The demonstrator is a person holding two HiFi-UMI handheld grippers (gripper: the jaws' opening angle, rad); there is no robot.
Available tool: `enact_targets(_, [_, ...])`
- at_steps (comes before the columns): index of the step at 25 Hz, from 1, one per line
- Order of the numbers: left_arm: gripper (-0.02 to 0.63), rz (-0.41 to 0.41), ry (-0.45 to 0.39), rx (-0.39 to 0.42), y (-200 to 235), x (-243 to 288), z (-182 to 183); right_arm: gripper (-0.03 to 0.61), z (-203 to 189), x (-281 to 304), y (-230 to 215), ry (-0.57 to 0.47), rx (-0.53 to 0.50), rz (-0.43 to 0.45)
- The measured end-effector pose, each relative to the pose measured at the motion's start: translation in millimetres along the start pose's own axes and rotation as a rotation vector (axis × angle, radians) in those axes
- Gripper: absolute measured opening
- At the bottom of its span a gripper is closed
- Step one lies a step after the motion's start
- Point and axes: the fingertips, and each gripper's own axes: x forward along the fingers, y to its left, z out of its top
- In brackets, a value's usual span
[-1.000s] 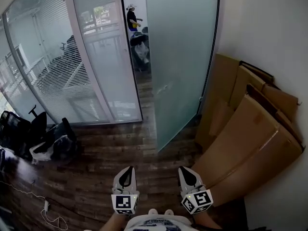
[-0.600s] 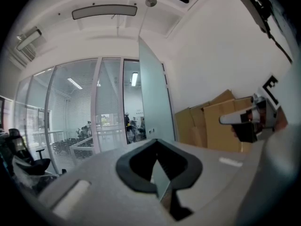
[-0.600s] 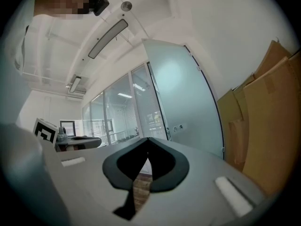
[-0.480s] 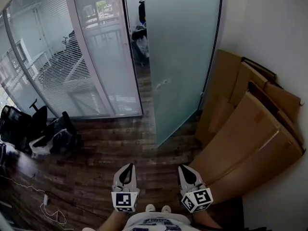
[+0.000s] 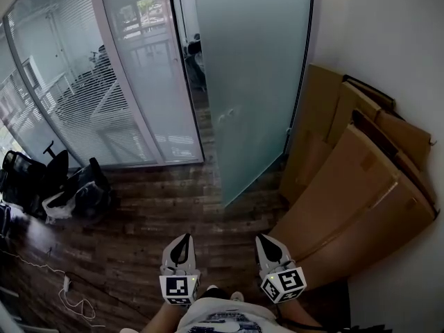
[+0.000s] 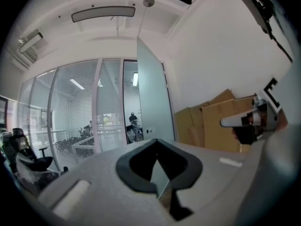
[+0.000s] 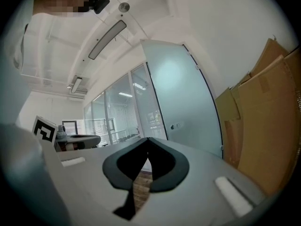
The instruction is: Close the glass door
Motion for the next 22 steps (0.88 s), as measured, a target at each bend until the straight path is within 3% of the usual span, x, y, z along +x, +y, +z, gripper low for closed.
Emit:
enact_targets(13, [0.003, -0.016, 0.005, -0.022, -5, 17, 5, 0.008, -5, 6, -13, 0.001, 0.007, -0.013])
enact_targets(22, [0.003, -0.034, 0.028, -0.026, 9, 52, -7, 0.008, -9, 41, -25, 0.028, 0.011, -0.030])
